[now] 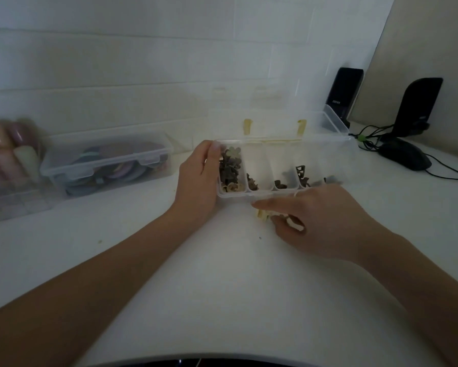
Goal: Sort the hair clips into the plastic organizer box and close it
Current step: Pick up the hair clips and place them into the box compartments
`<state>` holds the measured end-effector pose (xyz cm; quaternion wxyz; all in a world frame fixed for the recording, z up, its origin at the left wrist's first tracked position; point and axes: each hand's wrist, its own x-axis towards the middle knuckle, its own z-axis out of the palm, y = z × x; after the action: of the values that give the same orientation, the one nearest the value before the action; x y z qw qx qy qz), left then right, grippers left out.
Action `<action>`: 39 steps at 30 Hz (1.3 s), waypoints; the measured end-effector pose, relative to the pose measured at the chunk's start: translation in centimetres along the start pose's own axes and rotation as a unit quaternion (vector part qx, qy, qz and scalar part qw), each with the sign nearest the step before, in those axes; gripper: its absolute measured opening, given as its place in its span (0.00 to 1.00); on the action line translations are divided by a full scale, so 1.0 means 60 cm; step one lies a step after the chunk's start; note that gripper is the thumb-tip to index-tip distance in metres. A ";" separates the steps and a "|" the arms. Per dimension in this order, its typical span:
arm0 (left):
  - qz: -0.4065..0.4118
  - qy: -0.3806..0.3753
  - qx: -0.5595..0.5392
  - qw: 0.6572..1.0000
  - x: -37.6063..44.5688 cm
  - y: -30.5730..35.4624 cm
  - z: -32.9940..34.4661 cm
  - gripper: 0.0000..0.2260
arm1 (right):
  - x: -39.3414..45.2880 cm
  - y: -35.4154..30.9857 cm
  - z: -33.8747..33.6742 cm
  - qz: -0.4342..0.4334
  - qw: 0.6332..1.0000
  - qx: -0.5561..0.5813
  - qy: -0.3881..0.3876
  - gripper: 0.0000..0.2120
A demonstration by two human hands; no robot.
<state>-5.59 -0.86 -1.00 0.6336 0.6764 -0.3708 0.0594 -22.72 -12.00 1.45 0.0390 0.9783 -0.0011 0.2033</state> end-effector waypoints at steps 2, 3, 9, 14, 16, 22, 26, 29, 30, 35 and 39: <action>0.009 -0.002 -0.002 1.000 0.000 0.003 0.000 0.13 | 0.002 0.002 0.007 0.001 1.000 -0.029 -0.004 0.17; 0.015 -0.003 0.000 1.000 0.000 0.004 -0.001 0.12 | 0.003 0.003 0.008 0.001 0.999 -0.036 0.005 0.16; 0.027 -0.007 0.011 1.000 -0.002 0.005 -0.001 0.11 | 0.006 0.002 0.007 0.006 1.000 -0.018 0.006 0.11; 0.033 -0.007 0.020 0.999 0.000 0.000 -0.002 0.12 | 0.006 -0.001 -0.005 0.055 0.994 0.090 0.040 0.10; 0.034 -0.008 0.016 0.999 0.000 0.002 -0.002 0.12 | 0.010 0.000 -0.010 0.097 0.966 0.232 0.054 0.11; 0.033 -0.010 0.017 0.999 -0.002 0.002 -0.003 0.13 | 0.016 0.008 -0.009 0.142 0.912 0.375 0.085 0.10; 0.038 -0.016 0.027 0.999 -0.002 0.006 -0.005 0.13 | 0.015 0.011 -0.012 0.134 0.923 0.346 0.104 0.10; 0.035 -0.020 0.030 0.999 -0.001 0.007 -0.006 0.13 | 0.013 0.029 -0.021 0.176 0.918 0.318 0.158 0.10; 0.032 -0.021 0.032 0.999 0.001 0.006 -0.007 0.13 | 0.012 0.038 -0.023 0.195 0.917 0.304 0.172 0.10; 0.007 -0.024 0.021 0.999 0.015 -0.002 -0.015 0.12 | 0.004 0.079 -0.033 0.252 0.912 0.266 0.185 0.07; 0.007 -0.020 0.027 0.999 0.019 -0.008 -0.017 0.12 | 0.002 0.085 -0.028 0.249 0.918 0.253 0.174 0.07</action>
<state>-4.09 -0.47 -0.57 0.6069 0.6918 -0.3867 0.0604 -23.36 -16.94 3.45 -0.2622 0.8727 -0.1868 0.3670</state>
